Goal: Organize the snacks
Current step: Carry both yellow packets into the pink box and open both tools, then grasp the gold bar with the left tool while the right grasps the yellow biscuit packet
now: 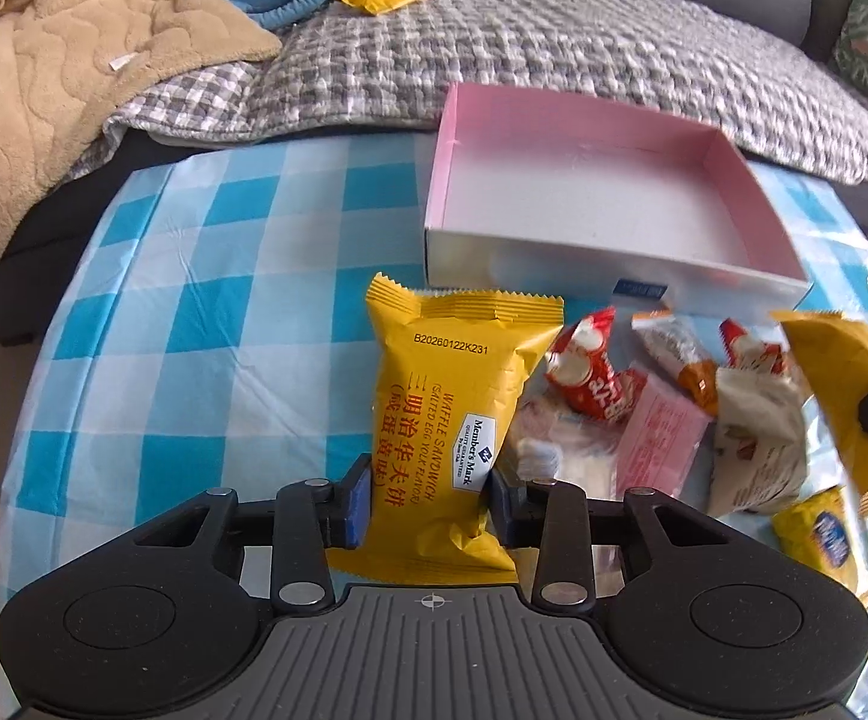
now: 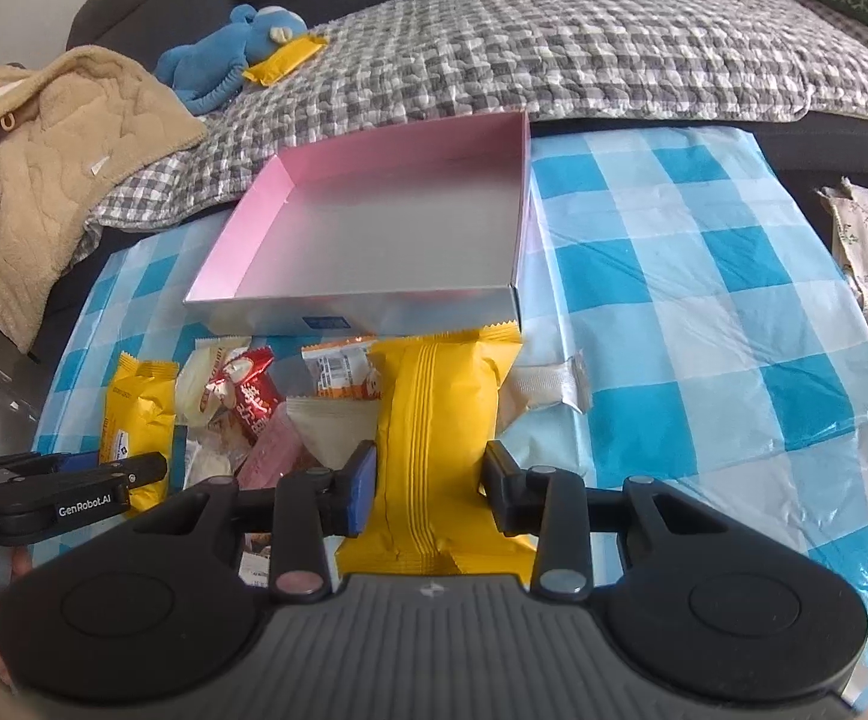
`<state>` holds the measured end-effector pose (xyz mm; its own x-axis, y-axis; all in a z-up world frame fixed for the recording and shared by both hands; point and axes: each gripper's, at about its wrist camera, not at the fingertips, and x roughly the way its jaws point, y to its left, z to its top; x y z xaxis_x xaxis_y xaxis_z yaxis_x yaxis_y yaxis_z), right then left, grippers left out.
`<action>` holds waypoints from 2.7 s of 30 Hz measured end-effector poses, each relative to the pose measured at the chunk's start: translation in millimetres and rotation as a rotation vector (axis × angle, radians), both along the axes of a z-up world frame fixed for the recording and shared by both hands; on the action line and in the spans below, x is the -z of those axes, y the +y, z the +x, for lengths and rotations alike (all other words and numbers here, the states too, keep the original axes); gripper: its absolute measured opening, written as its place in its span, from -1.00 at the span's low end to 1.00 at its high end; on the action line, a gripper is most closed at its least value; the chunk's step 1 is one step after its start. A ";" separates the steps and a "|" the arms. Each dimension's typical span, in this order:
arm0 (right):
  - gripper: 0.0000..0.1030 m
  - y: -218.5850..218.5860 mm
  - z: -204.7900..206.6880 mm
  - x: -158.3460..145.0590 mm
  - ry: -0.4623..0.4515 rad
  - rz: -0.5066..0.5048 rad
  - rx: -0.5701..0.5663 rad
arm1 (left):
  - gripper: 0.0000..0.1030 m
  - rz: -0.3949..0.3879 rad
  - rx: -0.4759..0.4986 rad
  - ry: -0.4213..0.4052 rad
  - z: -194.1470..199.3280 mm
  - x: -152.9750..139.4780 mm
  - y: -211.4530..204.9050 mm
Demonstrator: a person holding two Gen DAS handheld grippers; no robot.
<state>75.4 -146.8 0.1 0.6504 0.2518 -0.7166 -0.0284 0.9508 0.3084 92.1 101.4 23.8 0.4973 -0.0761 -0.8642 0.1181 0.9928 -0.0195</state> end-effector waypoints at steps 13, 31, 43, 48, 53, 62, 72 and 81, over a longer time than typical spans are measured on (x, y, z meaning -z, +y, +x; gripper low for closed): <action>-0.38 -8.0 1.9 -7.4 0.003 0.082 0.002 | -0.32 -0.069 0.028 -0.062 22.4 -23.6 -13.9; -0.38 -15.9 118.7 -3.2 -0.123 0.085 0.068 | -0.31 -0.118 0.077 -0.184 153.0 -14.3 -37.4; -0.24 -11.4 129.6 25.3 -0.107 0.012 0.084 | -0.21 -0.103 0.043 -0.111 154.2 29.6 -50.1; 0.50 -6.5 107.4 -1.7 -0.118 -0.042 0.074 | 0.01 -0.120 0.017 -0.121 137.2 2.9 -33.3; 0.60 1.3 77.1 -35.3 -0.108 -0.094 0.039 | 0.35 -0.140 -0.054 -0.126 110.7 -33.7 -6.8; 0.83 20.2 36.0 -50.2 0.092 0.058 -0.043 | 0.62 -0.135 -0.150 -0.053 30.0 -59.3 13.4; 0.88 31.8 -8.6 -32.1 0.175 0.009 -0.057 | 0.64 -0.090 -0.071 -0.025 -14.9 -45.3 3.8; 0.85 23.2 -11.5 -7.9 0.166 -0.077 0.009 | 0.64 -0.081 -0.083 0.040 -17.8 -23.4 14.6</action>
